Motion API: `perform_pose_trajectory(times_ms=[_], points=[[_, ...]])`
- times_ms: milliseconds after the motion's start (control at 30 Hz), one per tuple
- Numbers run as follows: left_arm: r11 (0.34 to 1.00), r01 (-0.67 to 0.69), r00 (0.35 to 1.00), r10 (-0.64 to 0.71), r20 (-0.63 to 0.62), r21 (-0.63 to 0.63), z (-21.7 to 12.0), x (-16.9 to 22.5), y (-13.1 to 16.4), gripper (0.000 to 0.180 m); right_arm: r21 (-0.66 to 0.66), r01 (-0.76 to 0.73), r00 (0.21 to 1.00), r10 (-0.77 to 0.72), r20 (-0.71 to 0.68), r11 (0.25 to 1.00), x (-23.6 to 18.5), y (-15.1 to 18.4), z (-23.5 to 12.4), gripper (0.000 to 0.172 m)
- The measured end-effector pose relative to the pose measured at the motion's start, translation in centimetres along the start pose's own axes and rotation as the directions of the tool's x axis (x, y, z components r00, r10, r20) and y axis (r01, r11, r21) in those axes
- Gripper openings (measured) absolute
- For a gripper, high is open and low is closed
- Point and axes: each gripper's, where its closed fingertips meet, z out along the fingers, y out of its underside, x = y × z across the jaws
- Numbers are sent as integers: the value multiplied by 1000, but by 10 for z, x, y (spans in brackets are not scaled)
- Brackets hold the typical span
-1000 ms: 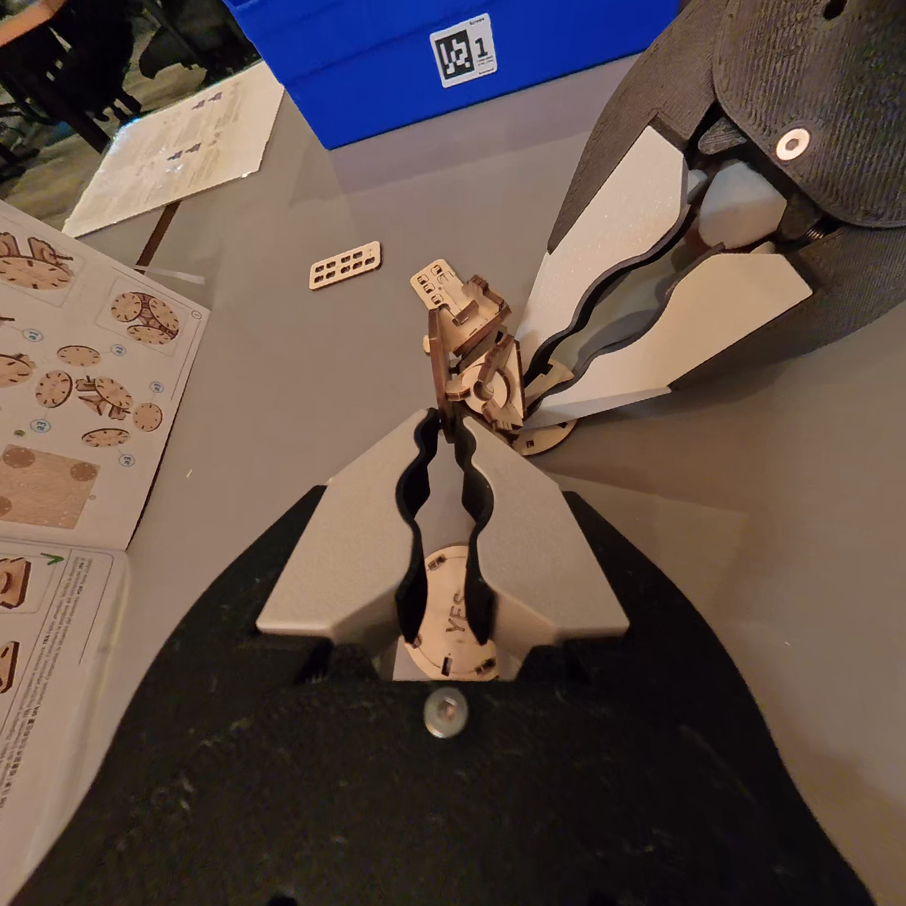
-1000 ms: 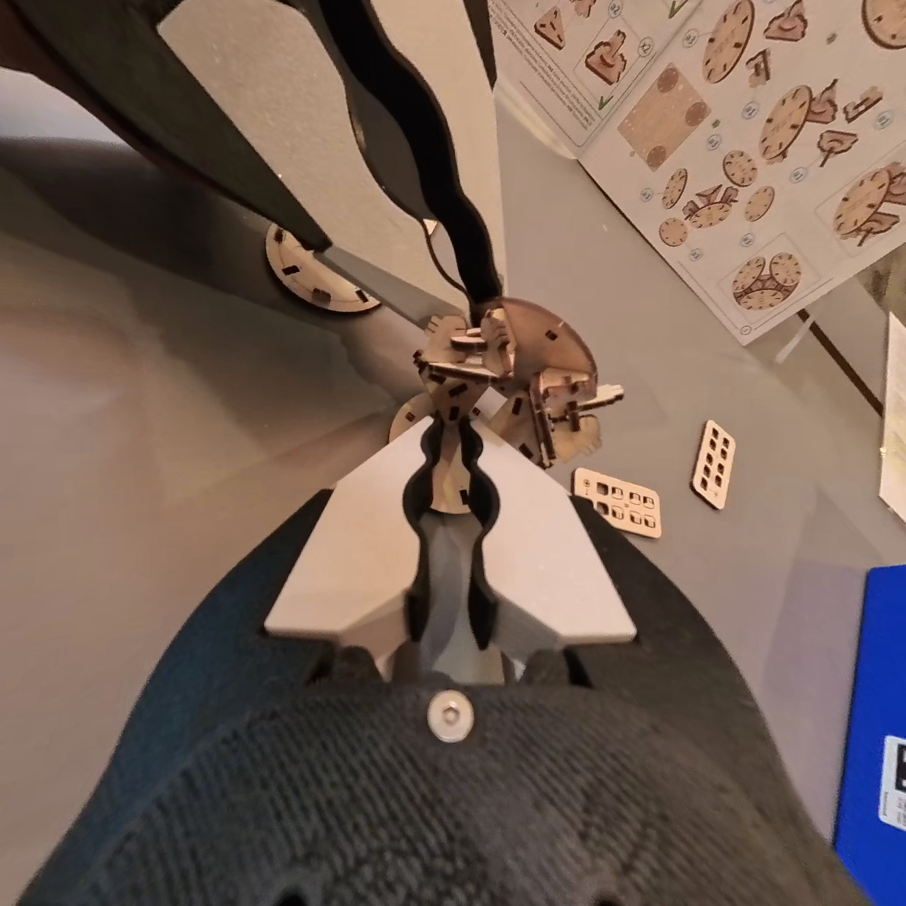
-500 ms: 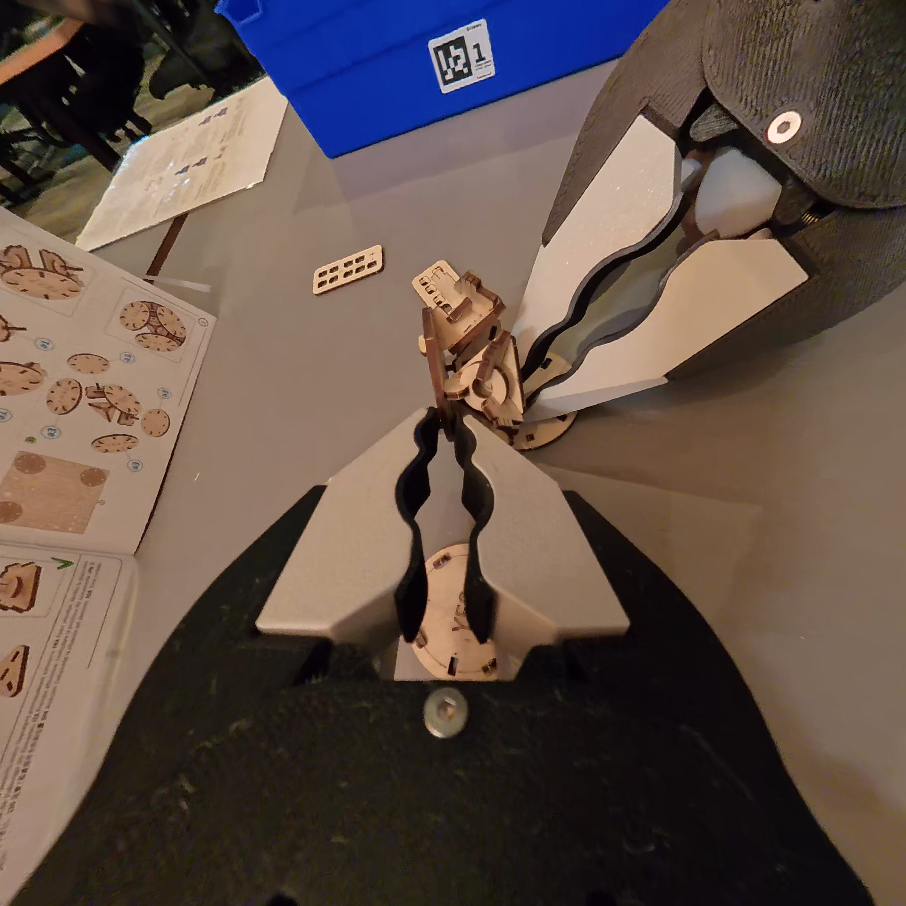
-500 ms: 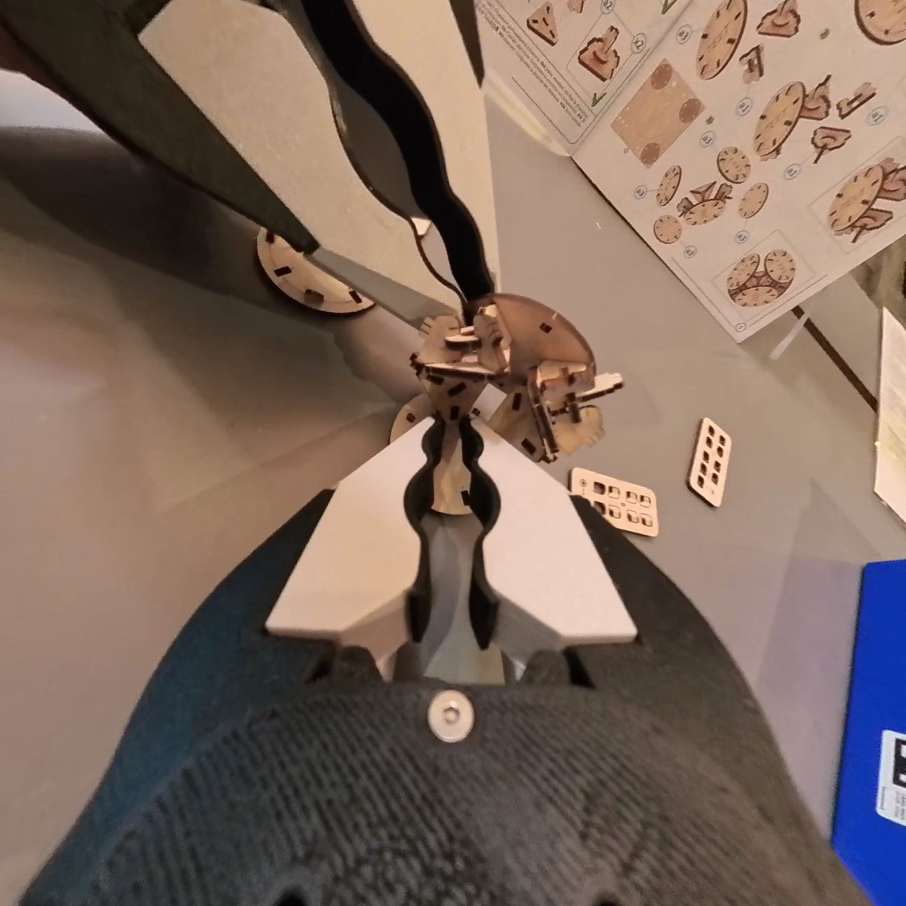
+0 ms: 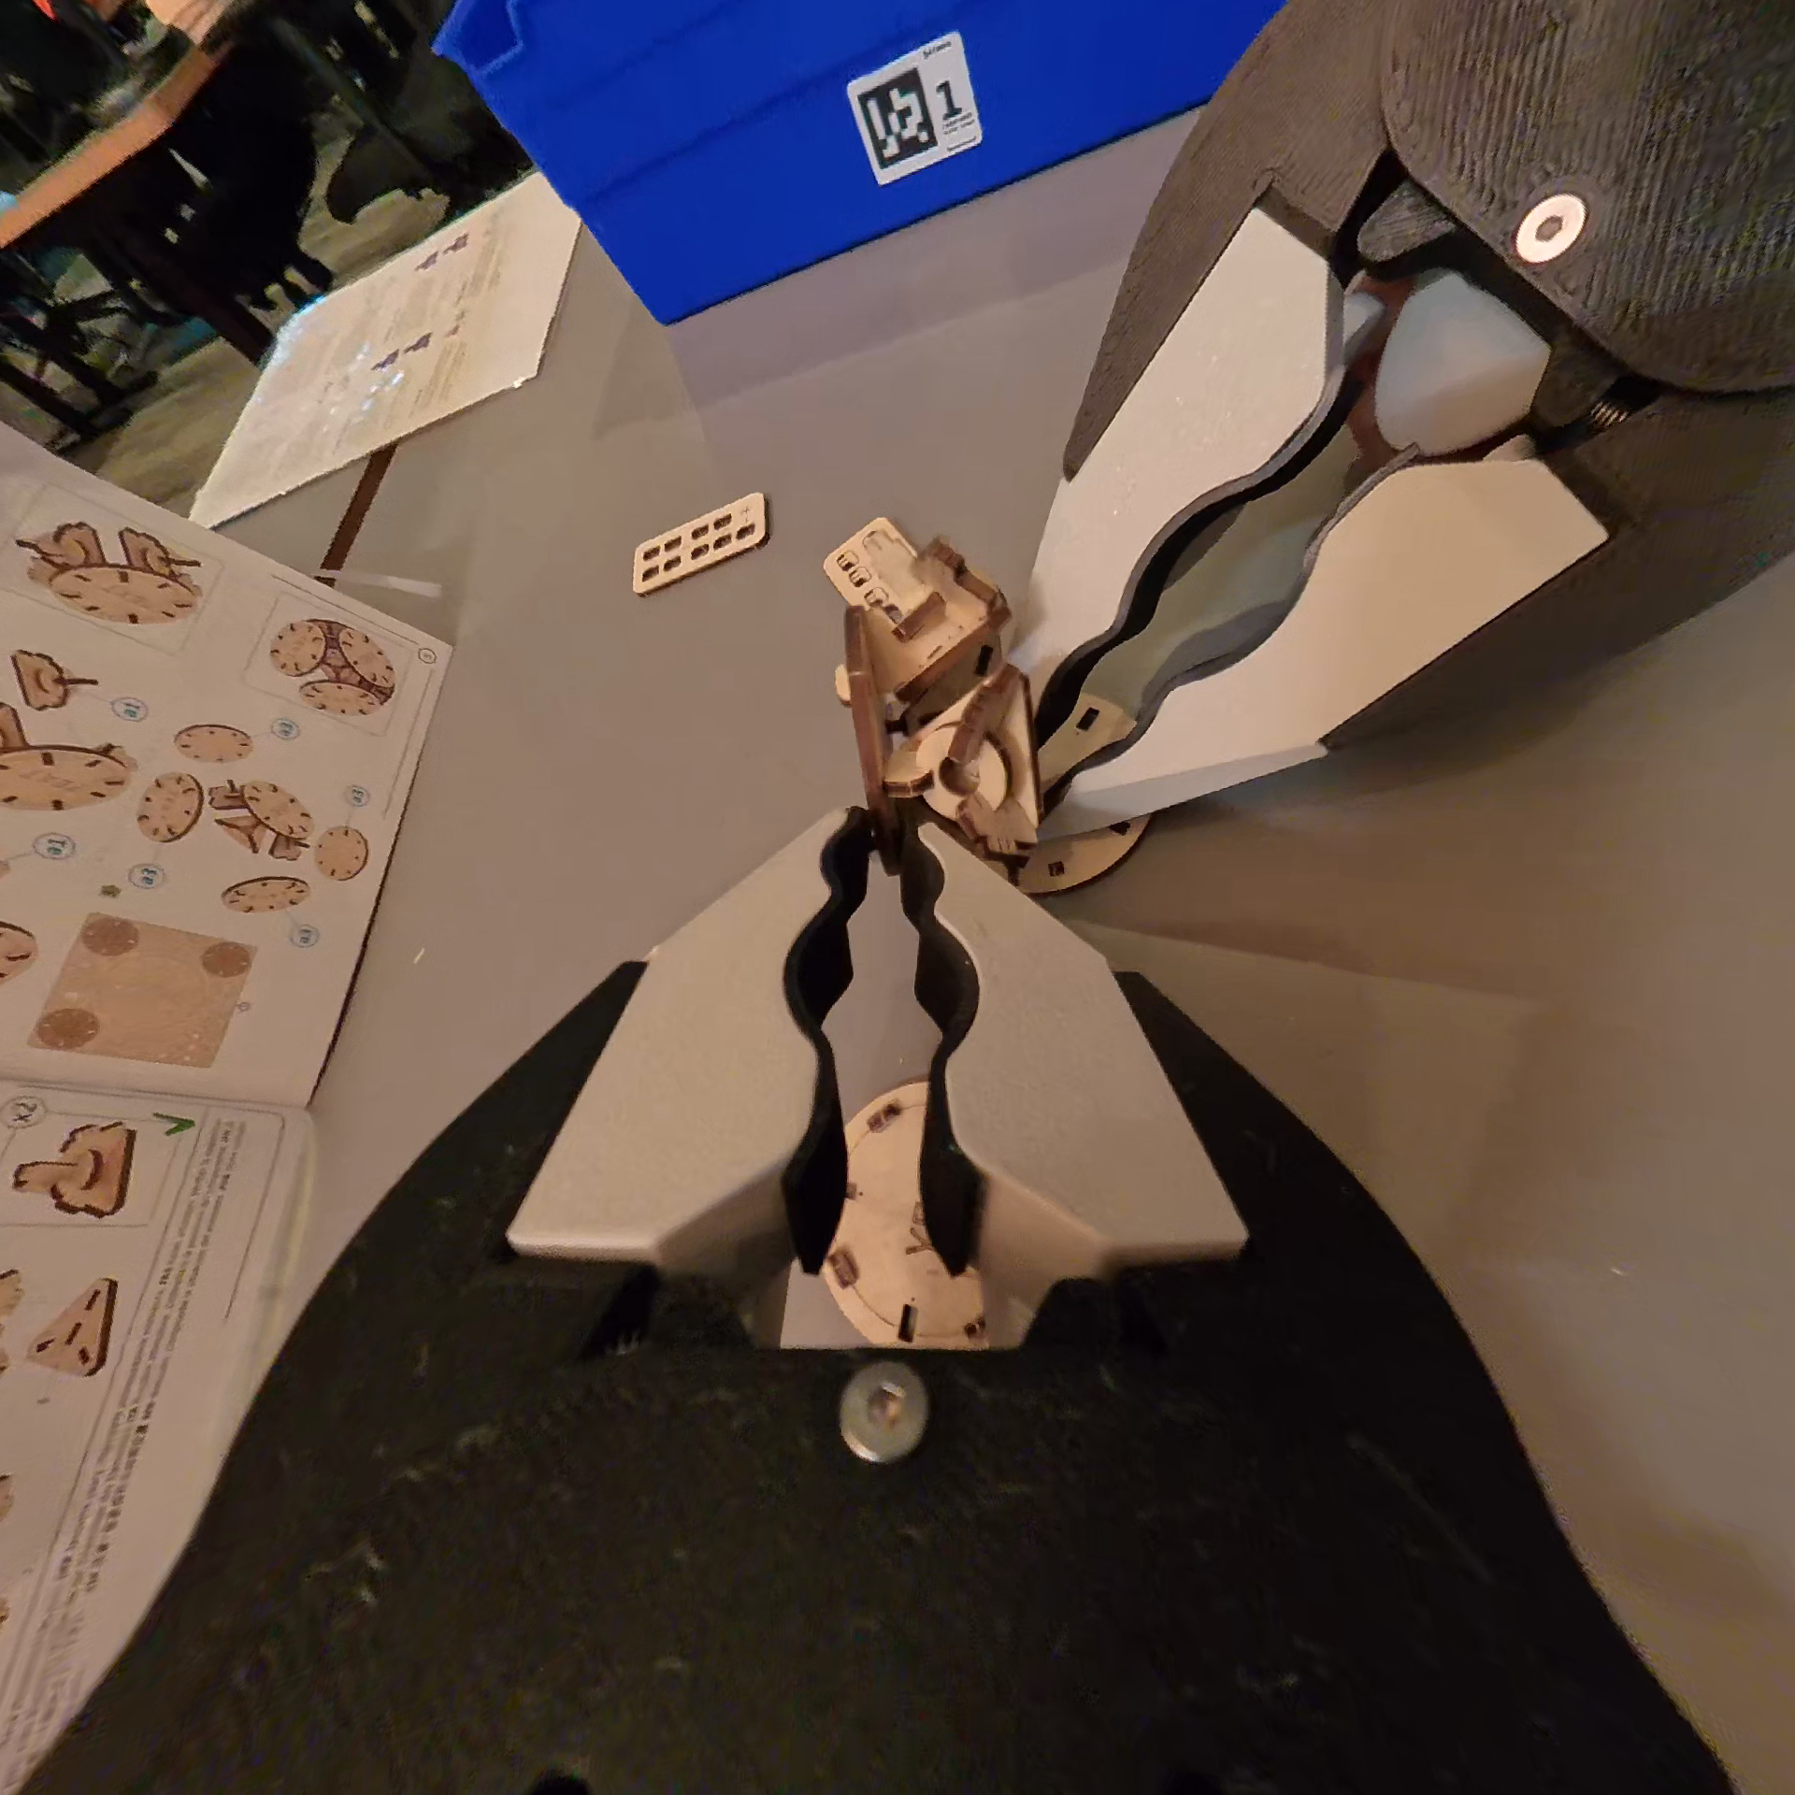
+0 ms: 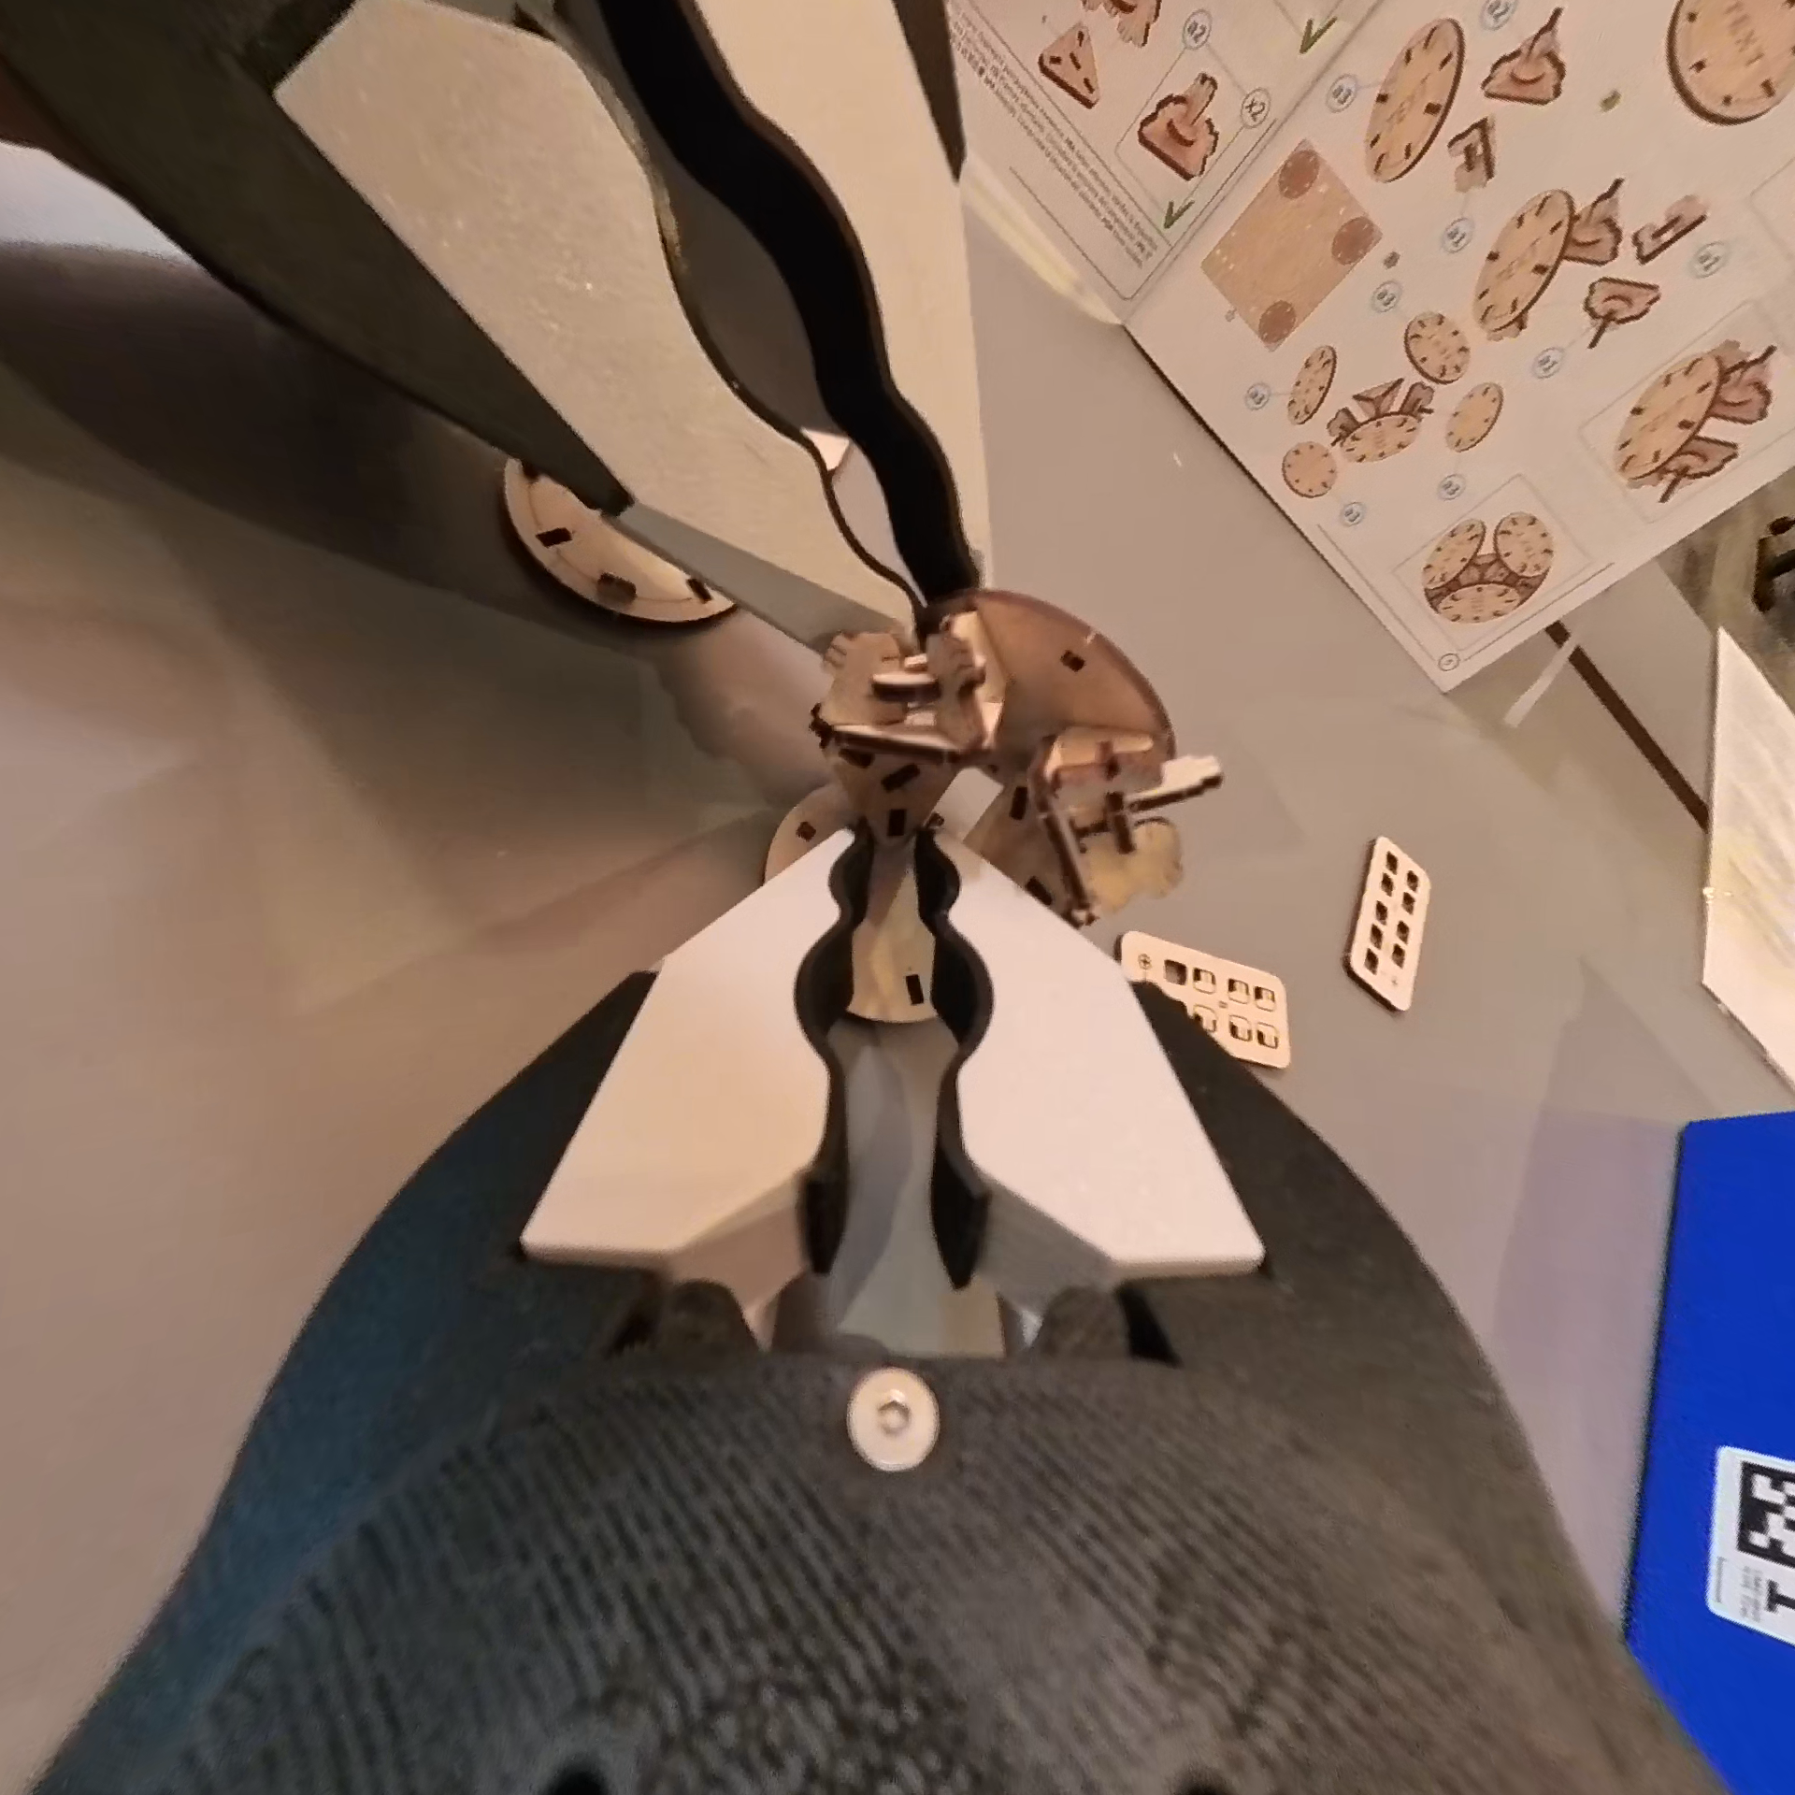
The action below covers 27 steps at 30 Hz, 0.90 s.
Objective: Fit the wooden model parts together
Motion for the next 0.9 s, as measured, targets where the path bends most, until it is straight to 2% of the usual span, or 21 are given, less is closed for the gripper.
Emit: perform_pose_trajectory(times_ms=[133, 467, 900], points=[[1000, -18, 1000, 18, 9, -11, -1, 0, -1, 1, 0, -6, 1000, 6, 7, 1000, 0, 0, 0, 7], [989, 146, 988, -147, -47, -35, -1, 0, 2, 1, 4, -35, 998, 35, 43, 999, -1, 0, 0, 6], [972, 228, 971, -231, -61, -56, -1, -1, 4, 2, 3, -48, 998, 48, 52, 999, 0, 0, 0, 6]])
